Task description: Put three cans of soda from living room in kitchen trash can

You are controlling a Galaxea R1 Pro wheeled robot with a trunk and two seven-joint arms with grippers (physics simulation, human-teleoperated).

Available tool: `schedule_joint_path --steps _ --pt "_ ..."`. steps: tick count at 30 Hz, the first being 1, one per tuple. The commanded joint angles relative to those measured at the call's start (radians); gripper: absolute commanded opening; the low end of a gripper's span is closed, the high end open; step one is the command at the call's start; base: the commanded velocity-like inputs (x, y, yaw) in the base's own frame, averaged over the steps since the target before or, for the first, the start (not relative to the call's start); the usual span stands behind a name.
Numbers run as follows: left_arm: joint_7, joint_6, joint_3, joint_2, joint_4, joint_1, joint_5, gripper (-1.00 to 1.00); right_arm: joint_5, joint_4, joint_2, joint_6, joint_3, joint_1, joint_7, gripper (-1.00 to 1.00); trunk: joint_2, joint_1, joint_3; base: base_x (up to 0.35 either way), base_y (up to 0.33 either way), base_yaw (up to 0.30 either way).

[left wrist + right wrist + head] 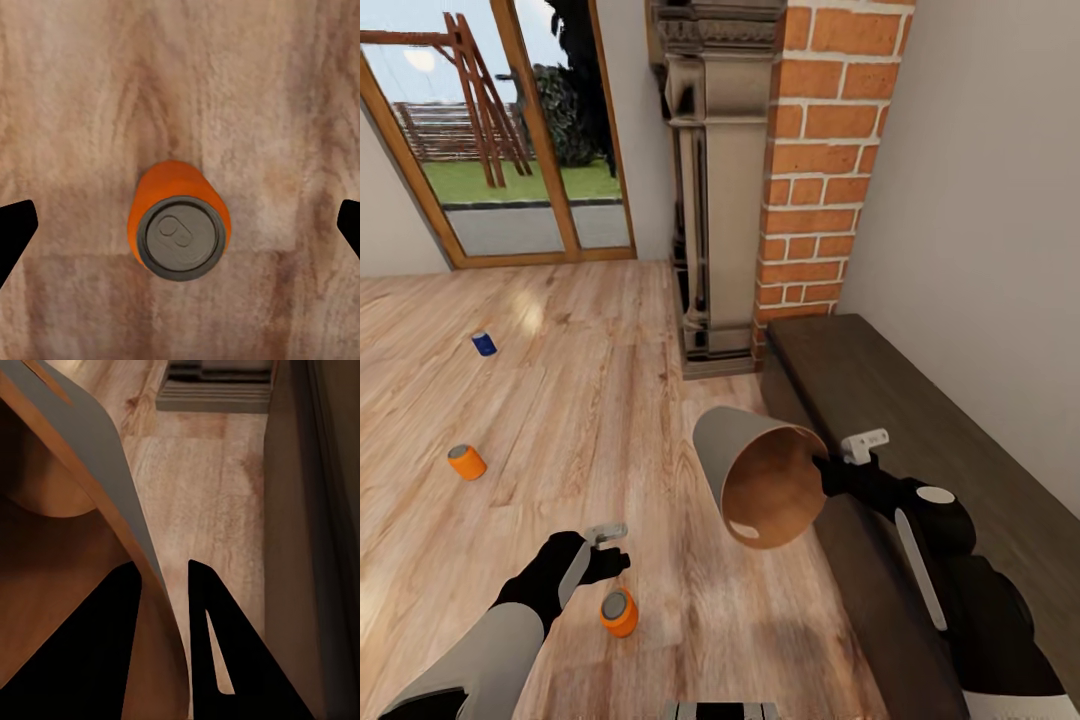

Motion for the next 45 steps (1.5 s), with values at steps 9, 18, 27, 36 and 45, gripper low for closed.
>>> schedule_joint_path --steps 9,18,27,36,45 --pt "0.0 -0.006 0.0 0.0 -0.003 0.0 -0.001 1.0 -0.018 -0.001 0.0 0.009 0.0 -0.019 0.002 -1.0 -0.002 0.004 -0.035 0.0 0.0 0.0" --pt "0.0 -0.016 0.0 0.0 -0.005 0.0 -0.004 1.0 -0.018 -0.001 0.001 0.012 0.001 -0.021 0.002 -1.0 -0.003 0.005 -0.043 0.0 0.0 0.0" --pt "0.001 -0.017 0.0 -0.002 -0.006 0.0 -0.006 1.0 -0.017 -0.001 0.001 0.013 0.009 -0.021 0.002 -1.0 -0.003 0.005 -0.043 0.014 -0.009 0.0" --pt "0.001 -0.017 0.0 -0.009 -0.007 0.0 -0.007 1.0 -0.016 -0.001 0.001 0.013 0.012 -0.021 0.002 -1.0 -0.003 0.005 -0.043 0.119 -0.028 0.0" --pt "0.001 -0.017 0.0 -0.011 -0.007 0.0 -0.007 1.0 -0.016 -0.001 0.001 0.013 0.013 -0.021 0.002 -1.0 -0.004 0.007 -0.058 0.012 -0.002 0.0"
